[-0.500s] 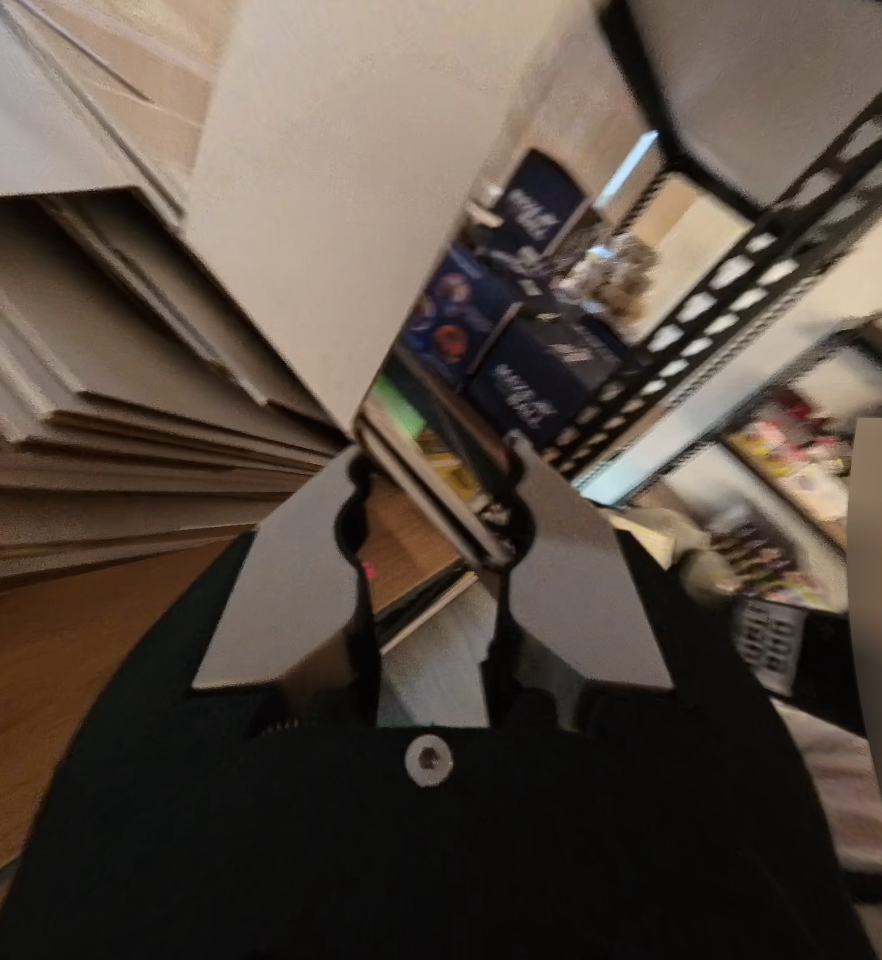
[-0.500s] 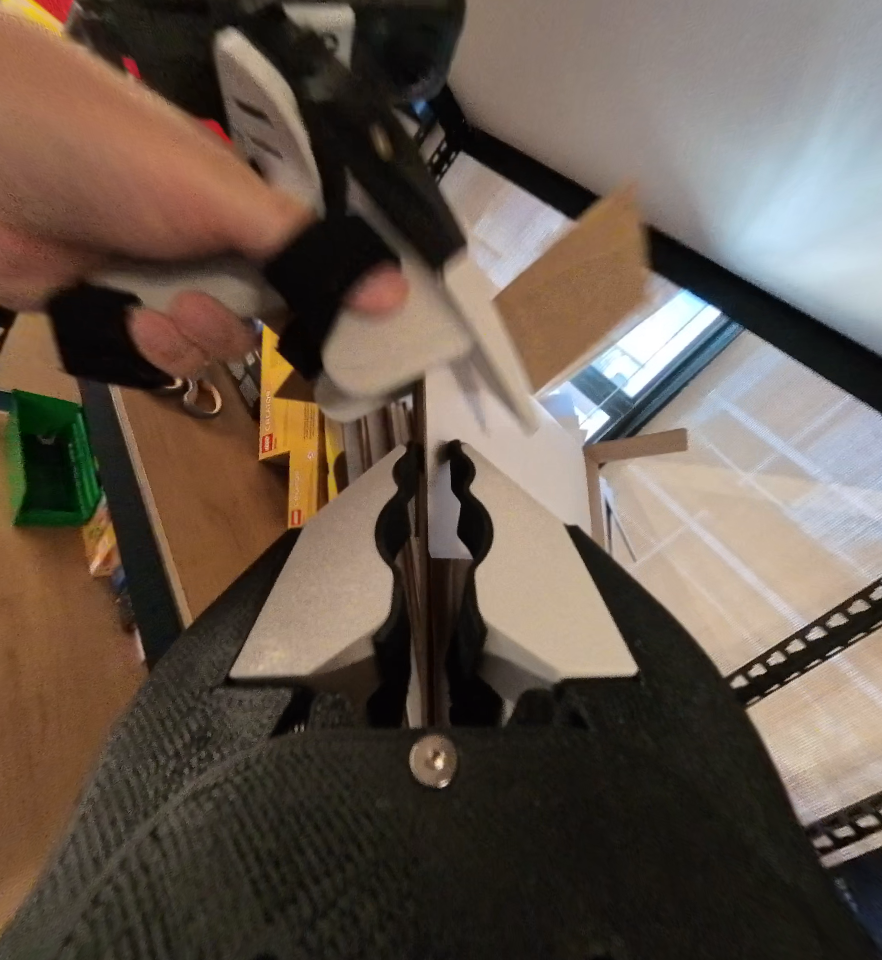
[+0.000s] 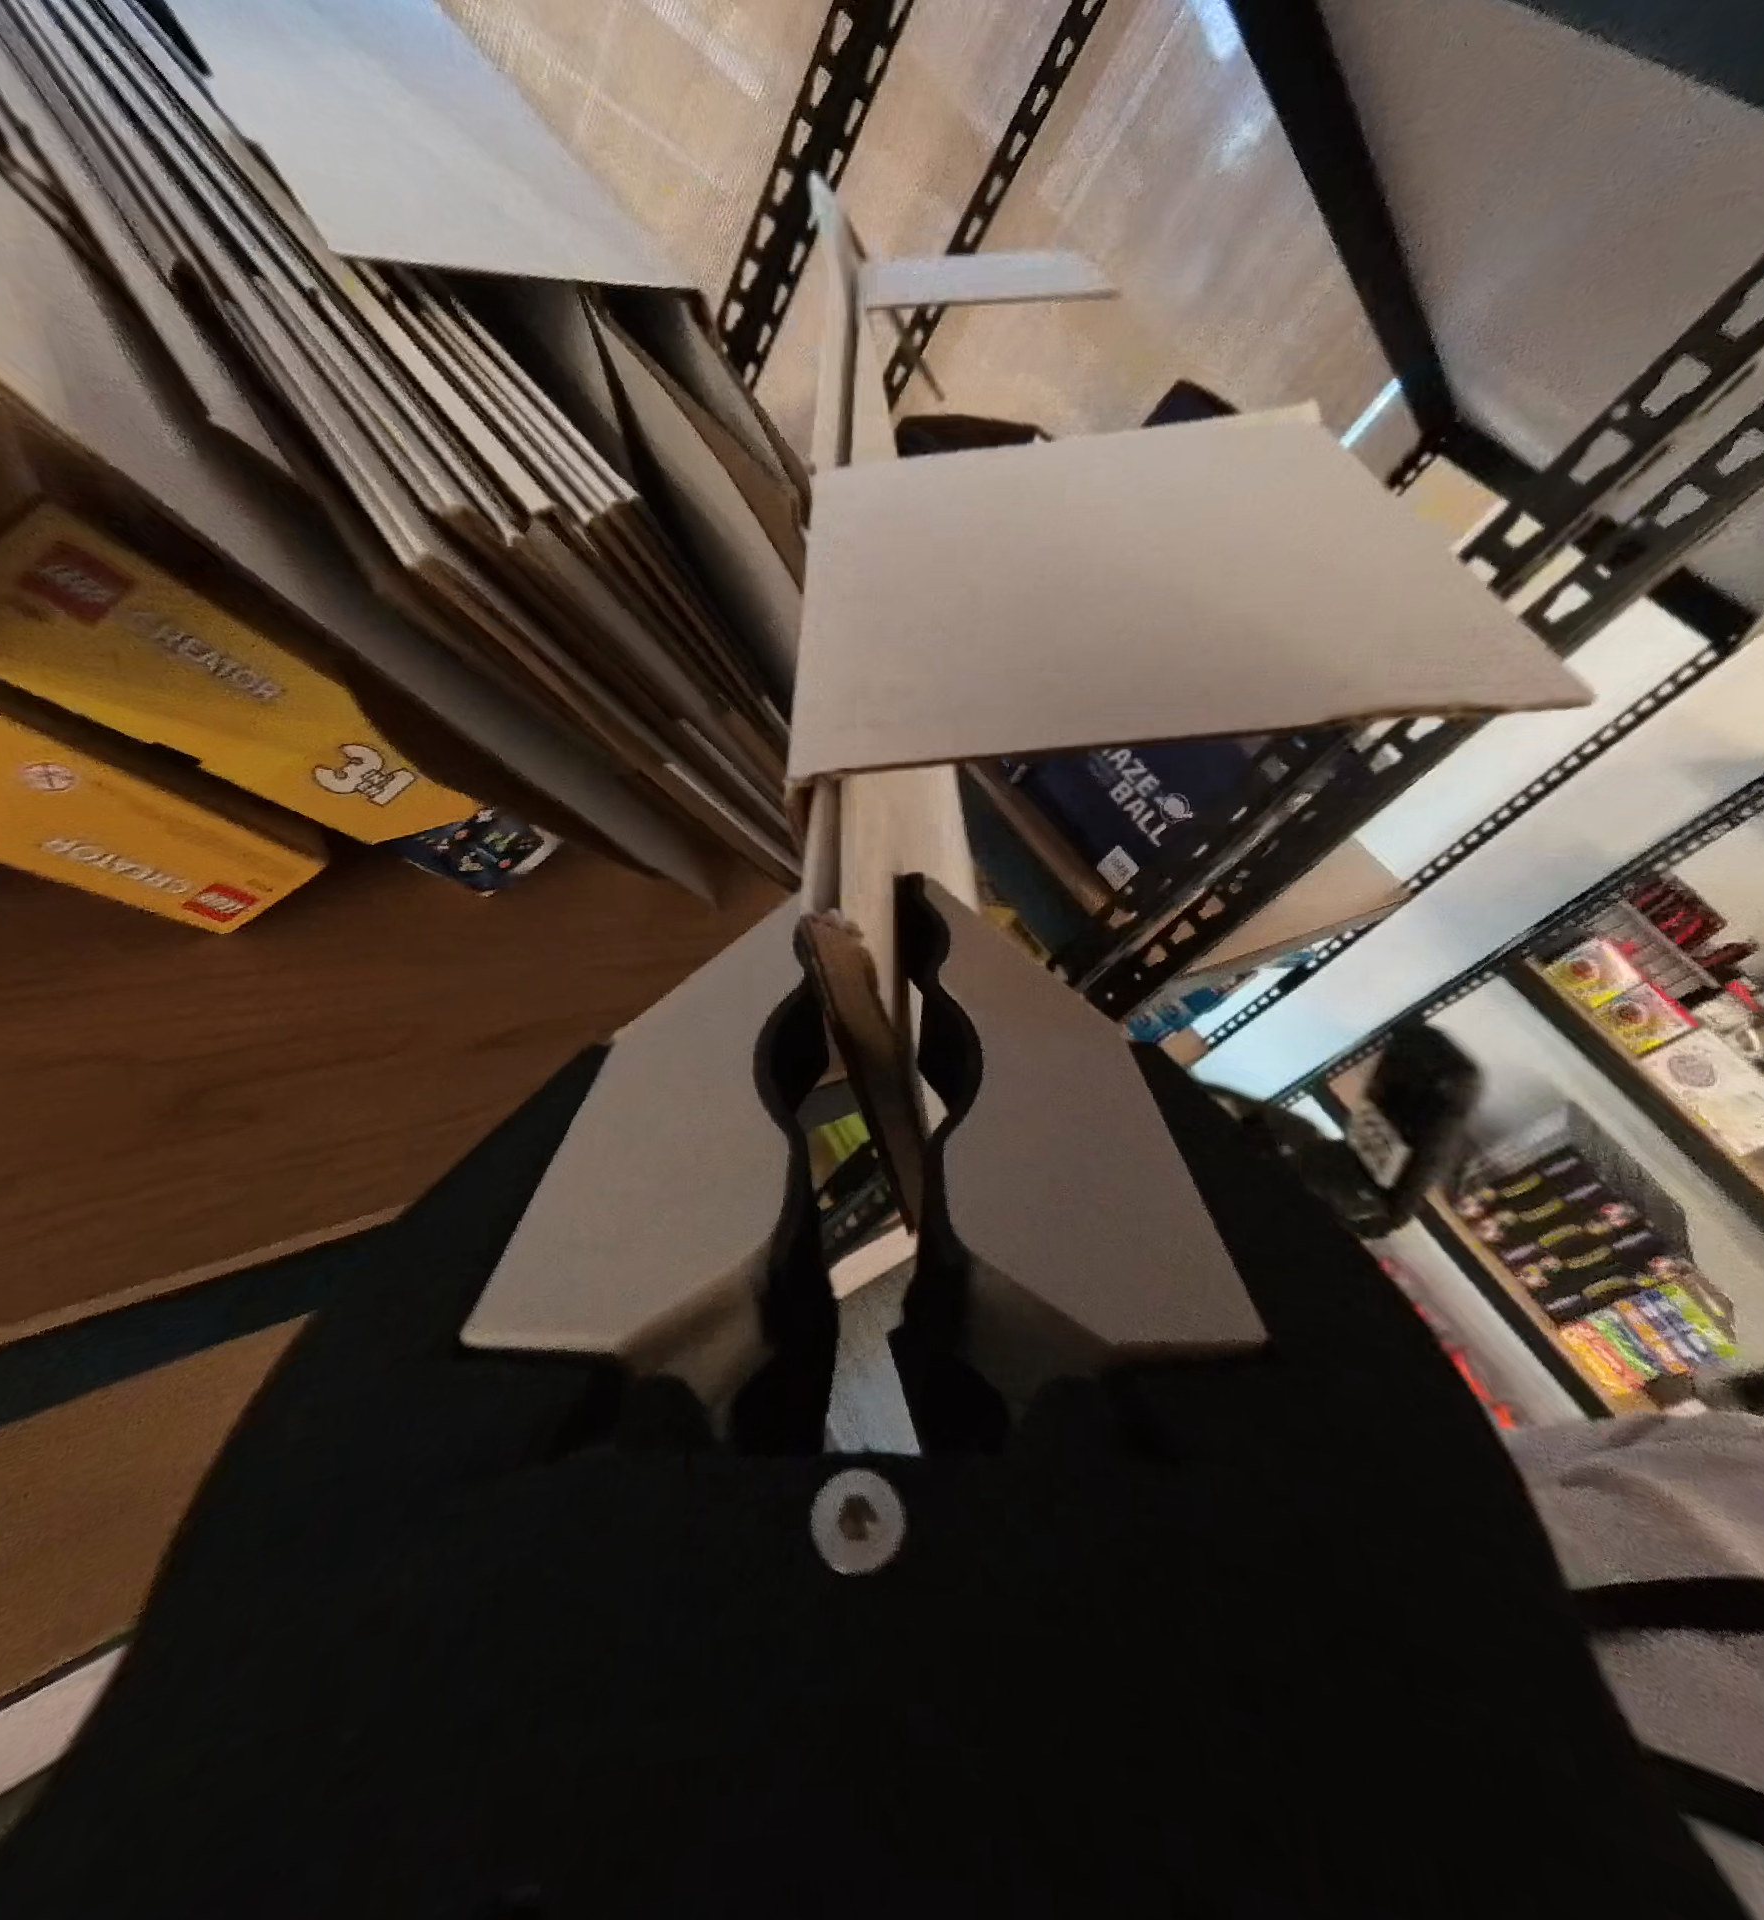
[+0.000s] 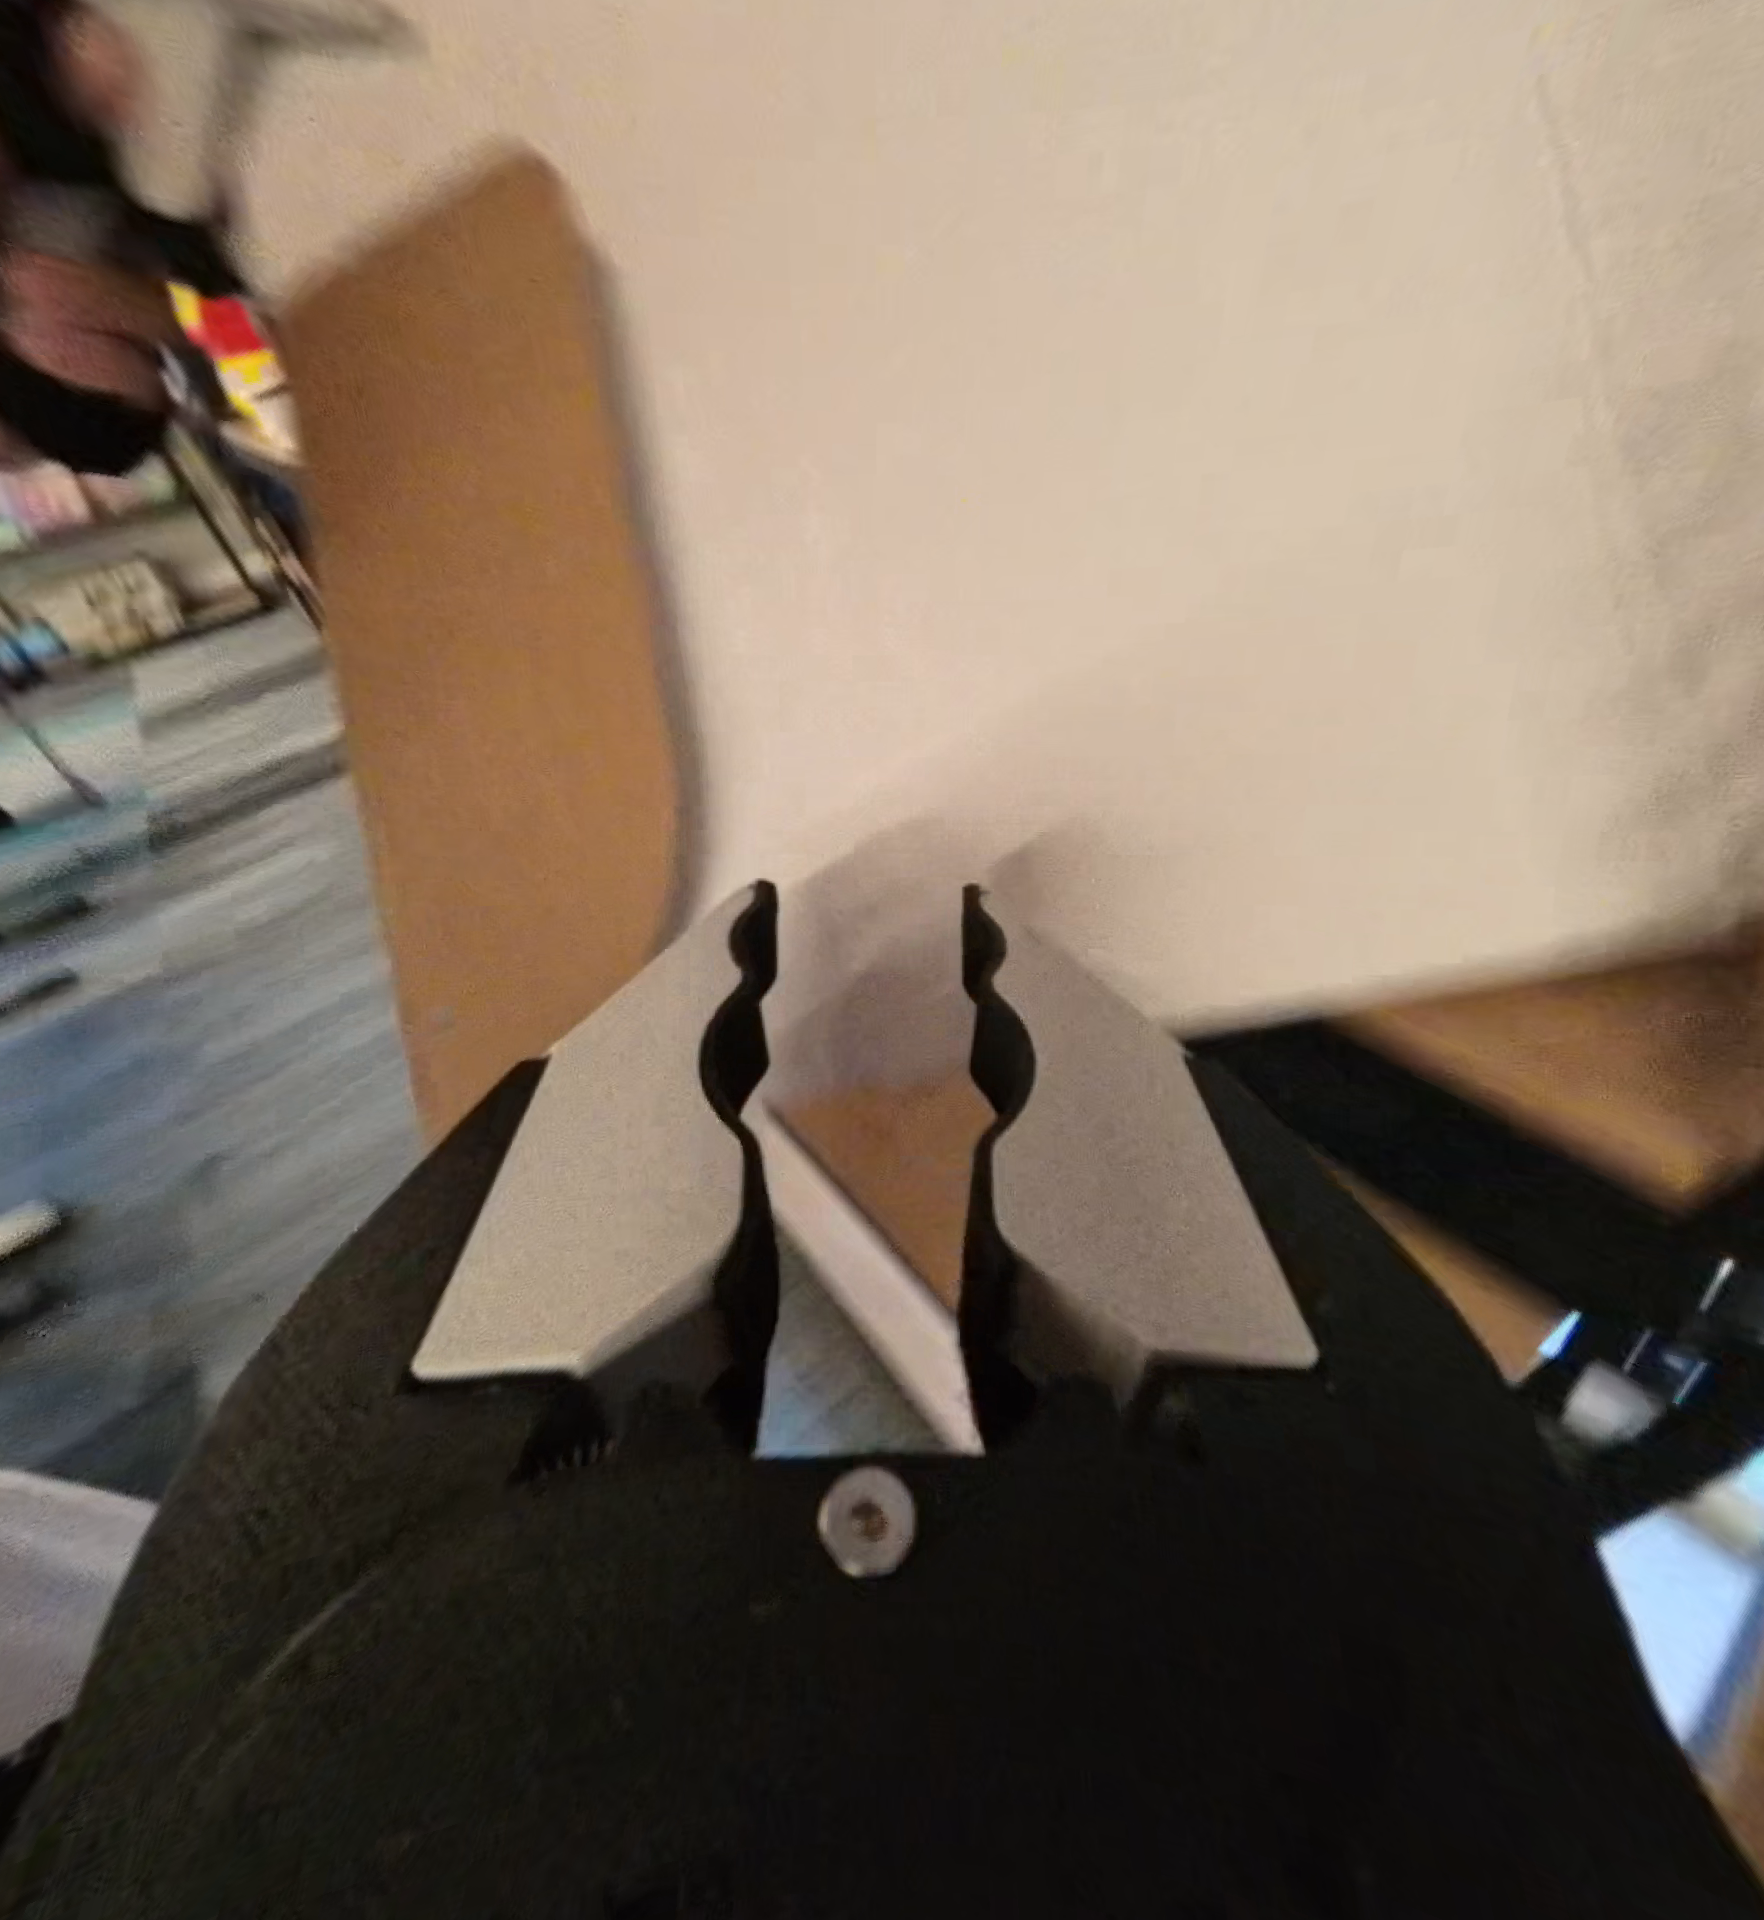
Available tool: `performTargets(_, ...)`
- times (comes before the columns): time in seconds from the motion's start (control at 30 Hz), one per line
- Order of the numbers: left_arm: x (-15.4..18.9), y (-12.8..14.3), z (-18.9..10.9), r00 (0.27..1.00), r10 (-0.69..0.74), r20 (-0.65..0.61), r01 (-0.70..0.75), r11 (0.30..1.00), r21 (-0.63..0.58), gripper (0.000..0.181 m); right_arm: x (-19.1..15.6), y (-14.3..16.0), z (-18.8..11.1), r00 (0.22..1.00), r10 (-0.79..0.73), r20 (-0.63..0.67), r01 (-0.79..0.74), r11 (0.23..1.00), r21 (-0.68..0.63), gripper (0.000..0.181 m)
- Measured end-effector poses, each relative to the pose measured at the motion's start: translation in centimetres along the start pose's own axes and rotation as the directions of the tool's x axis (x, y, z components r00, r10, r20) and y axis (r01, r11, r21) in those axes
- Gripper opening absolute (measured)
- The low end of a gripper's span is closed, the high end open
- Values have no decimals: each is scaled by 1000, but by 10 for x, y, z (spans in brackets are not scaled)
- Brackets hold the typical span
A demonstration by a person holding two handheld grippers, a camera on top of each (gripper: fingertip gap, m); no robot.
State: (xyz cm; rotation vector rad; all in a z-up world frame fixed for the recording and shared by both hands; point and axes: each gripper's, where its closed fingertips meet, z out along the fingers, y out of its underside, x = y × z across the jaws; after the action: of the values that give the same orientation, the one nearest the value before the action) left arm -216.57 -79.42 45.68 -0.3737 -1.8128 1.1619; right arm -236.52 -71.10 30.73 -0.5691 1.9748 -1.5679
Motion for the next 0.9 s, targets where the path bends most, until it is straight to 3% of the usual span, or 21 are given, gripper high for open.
performTargets(0.07,0,6,-11,1000,-7,-2,7,1000,6,8,9,44,0,961,276,33,-277,960,31,49)
performTargets(0.13,0,11,-22,1000,-29,-8,29,999,23,8,9,71,14,826,538,167,-555,828,78,72)
performTargets(0.17,0,13,-27,1000,-27,-2,27,999,27,8,6,73,23,725,620,300,-669,737,92,84)
performTargets(0.27,1,22,-40,1000,-21,-3,21,999,34,8,10,57,38,386,691,611,-890,453,49,76)
performTargets(0.3,2,26,-45,1000,-14,-10,14,999,37,8,8,52,44,349,670,656,-897,441,27,68)
performTargets(0.37,6,35,-61,1000,5,-27,-4,999,49,8,-7,38,53,349,611,711,-867,498,-2,58)
performTargets(0.43,11,46,-85,999,25,-46,-22,997,75,8,-33,21,55,394,531,750,-810,586,11,28)
performTargets(0.47,12,51,-101,998,24,-59,-18,994,103,9,-49,17,55,423,474,772,-765,644,23,22)
performTargets(0.53,10,62,-144,998,11,-66,1,984,176,8,-83,6,50,340,431,836,-765,644,-21,11)
performTargets(0.67,0,94,-260,991,-18,-133,65,934,352,9,-182,5,70,343,350,872,-639,767,-56,9)
performTargets(0.8,-11,148,-392,989,0,-151,77,861,503,10,-294,20,108,249,285,926,-463,875,-144,9)
performTargets(0.9,-32,190,-489,990,-47,-133,122,756,643,15,-384,40,149,182,278,943,-348,915,-203,9)
